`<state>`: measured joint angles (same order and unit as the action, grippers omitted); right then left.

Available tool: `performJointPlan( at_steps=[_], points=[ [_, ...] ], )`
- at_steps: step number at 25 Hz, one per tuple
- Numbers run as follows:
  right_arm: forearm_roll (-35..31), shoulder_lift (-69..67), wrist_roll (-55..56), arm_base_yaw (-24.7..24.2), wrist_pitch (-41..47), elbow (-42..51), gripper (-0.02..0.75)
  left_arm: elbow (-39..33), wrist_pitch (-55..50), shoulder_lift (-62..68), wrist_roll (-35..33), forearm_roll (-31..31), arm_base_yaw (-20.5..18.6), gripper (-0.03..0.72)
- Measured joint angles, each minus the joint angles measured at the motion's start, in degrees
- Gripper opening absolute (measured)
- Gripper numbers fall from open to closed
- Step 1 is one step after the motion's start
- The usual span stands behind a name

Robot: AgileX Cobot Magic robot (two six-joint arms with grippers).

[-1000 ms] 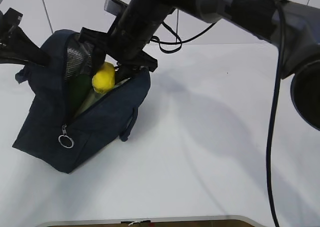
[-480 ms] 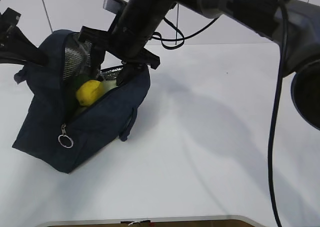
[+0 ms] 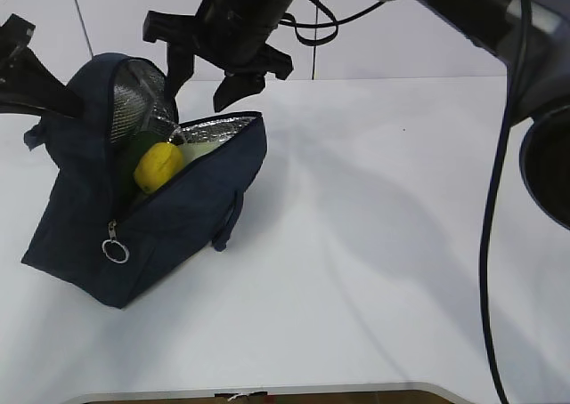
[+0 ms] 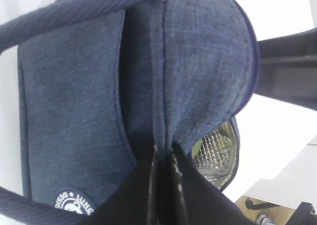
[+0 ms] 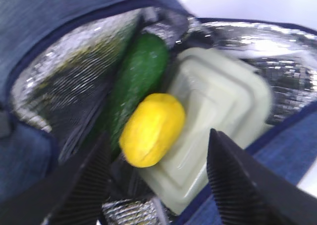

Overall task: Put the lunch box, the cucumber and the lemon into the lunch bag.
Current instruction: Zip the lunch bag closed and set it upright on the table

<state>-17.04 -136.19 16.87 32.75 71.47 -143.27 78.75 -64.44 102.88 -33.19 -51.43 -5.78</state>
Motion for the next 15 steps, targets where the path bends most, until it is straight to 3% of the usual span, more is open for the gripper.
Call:
performJointPlan(
  at_steps=[8, 15],
  points=[
    [-5.9, 0.4, -8.4, 0.1, 0.1, 0.1, 0.489, 0.0, 0.0, 0.0, 0.0, 0.0, 0.0, -0.015],
    [0.3, 8.5, -10.9, 0.1, 0.2, 7.2, 0.489, 0.0, 0.0, 0.0, 0.0, 0.0, 0.0, -0.015]
  ],
)
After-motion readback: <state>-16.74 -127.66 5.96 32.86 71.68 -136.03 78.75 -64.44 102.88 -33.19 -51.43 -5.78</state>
